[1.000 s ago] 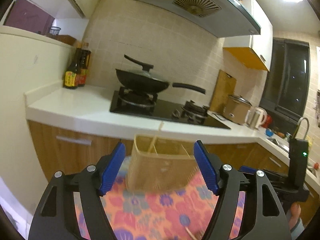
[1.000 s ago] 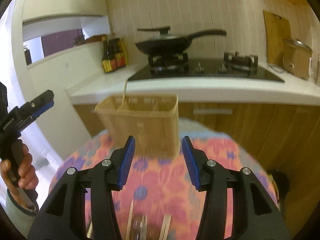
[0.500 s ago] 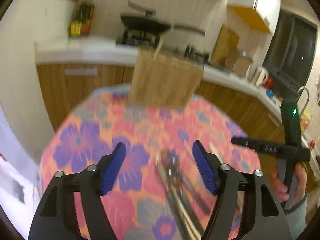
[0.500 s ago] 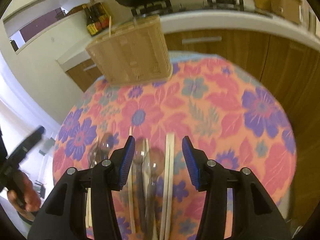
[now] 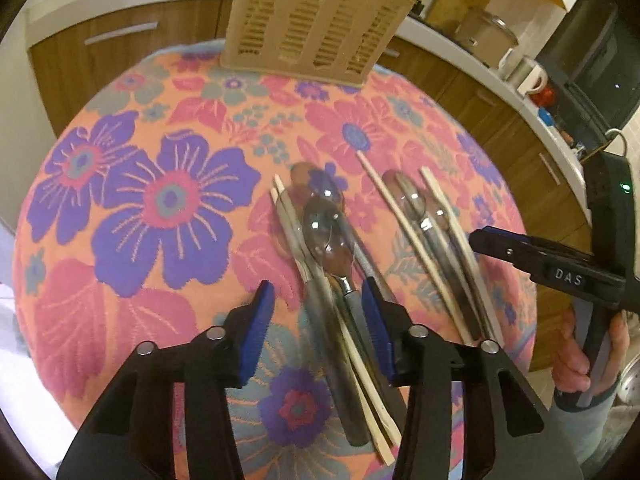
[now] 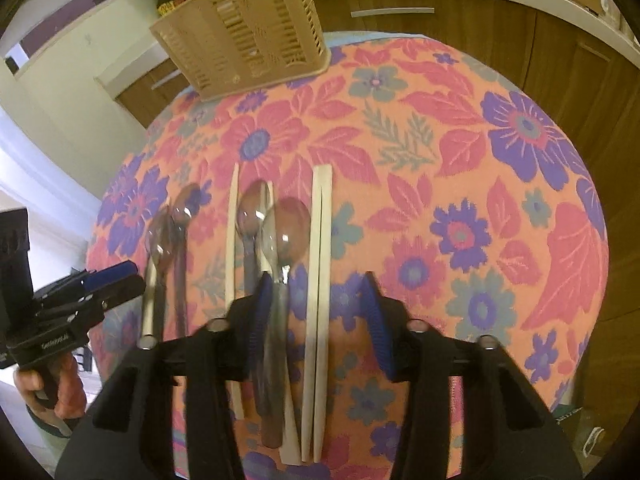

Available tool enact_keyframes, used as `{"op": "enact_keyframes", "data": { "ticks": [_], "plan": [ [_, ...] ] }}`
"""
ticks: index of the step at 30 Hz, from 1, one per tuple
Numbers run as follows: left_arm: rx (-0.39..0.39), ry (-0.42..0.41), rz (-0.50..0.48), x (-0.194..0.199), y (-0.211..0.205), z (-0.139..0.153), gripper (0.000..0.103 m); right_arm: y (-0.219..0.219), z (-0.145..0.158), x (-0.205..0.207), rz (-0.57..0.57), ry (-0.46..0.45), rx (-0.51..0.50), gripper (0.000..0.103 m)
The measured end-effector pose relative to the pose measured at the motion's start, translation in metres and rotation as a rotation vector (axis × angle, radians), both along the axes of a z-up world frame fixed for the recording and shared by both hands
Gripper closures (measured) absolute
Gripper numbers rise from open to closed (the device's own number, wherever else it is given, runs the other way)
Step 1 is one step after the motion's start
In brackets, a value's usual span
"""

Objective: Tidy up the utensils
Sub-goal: 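Grasp a clear spoon with the left tool while the right tool grasps another spoon, then lift both held spoons and carry them over the beige basket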

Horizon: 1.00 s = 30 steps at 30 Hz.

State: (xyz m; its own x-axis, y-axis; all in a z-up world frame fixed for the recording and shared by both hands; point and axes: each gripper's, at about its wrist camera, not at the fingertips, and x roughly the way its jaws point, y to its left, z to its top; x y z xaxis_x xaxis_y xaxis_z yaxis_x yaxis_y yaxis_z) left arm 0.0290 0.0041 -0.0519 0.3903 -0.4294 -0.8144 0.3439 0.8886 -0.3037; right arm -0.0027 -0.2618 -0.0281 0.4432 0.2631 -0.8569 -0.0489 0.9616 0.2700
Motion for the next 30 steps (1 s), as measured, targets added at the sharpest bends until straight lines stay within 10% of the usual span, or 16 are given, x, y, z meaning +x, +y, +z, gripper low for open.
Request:
{"op": "enact_keyframes", "data": {
  "ticks": [10, 17, 30],
  "plan": [
    [0.043, -0.017, -0.001, 0.002, -0.013, 0.001, 0.069, 0.022, -0.005, 0.004, 0.082, 0.050, 0.030, 0.069],
    [0.066, -0.026, 0.015, 0.005, -0.019, 0.001, 0.090, 0.033, -0.012, 0.012, 0.118, 0.084, 0.017, 0.090],
    [0.000, -0.056, 0.052, 0.001, -0.001, 0.017, 0.093, 0.011, 0.007, 0.009, 0.069, 0.017, 0.054, 0.094]
  ]
}}
